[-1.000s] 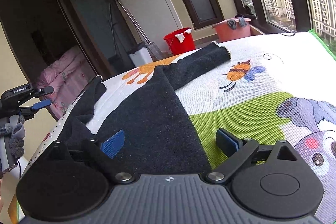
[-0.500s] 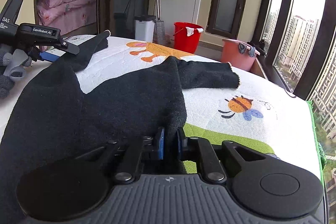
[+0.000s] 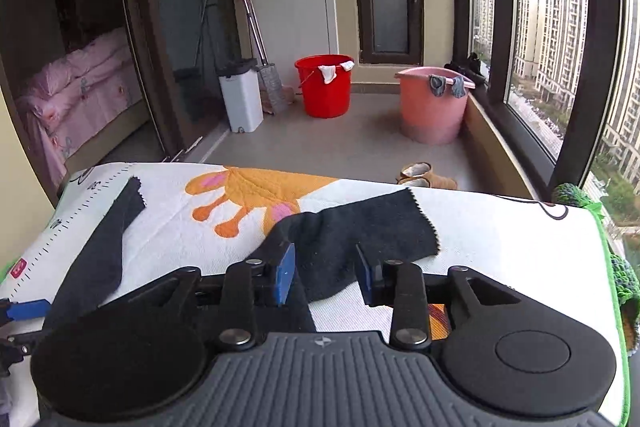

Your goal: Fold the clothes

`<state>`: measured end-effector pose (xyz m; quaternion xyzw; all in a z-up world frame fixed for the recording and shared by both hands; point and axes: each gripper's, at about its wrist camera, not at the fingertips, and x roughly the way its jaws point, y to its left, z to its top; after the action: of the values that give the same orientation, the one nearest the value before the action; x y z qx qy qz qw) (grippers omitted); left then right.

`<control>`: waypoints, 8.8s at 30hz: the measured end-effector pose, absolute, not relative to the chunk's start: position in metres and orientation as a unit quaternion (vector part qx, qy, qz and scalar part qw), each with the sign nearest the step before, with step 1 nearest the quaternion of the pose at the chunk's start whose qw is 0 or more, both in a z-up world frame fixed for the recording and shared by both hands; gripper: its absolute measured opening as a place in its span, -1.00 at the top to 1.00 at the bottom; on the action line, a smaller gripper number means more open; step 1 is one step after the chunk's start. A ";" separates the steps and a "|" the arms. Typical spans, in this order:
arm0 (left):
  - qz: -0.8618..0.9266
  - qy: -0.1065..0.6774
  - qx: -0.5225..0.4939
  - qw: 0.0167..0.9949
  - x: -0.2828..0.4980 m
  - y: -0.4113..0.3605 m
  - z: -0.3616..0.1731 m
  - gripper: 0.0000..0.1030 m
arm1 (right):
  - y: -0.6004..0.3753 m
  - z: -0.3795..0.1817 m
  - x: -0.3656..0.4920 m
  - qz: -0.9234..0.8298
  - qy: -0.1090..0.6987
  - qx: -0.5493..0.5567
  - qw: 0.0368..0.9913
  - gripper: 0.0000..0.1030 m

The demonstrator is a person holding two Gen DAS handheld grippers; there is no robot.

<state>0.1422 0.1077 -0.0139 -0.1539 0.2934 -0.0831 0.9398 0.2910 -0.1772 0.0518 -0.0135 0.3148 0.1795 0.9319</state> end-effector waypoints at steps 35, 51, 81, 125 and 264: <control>-0.060 0.268 -0.219 0.936 0.141 0.127 -0.021 -1.00 | -0.124 0.037 0.186 0.319 0.318 -0.093 0.888 -0.30; -0.043 0.244 -0.279 0.928 0.131 0.146 -0.022 -1.00 | -0.065 0.002 0.098 0.459 0.332 -0.225 0.793 -0.12; -0.043 0.227 -0.303 0.925 0.123 0.153 -0.025 -1.00 | -0.044 0.054 0.205 0.405 0.268 -0.181 0.855 0.18; 0.038 0.353 -0.149 0.923 0.221 0.129 -0.002 0.66 | -0.180 -0.021 0.177 0.252 0.260 0.106 0.926 -0.85; -0.017 0.330 -0.137 0.934 0.060 0.167 0.038 0.68 | -0.313 0.016 0.069 0.176 0.311 0.179 0.917 0.40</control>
<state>0.0603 0.1670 0.0377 -0.1372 0.3300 -0.0172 0.9338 0.0686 -0.3125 0.0158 0.1795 0.3112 0.1758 0.9166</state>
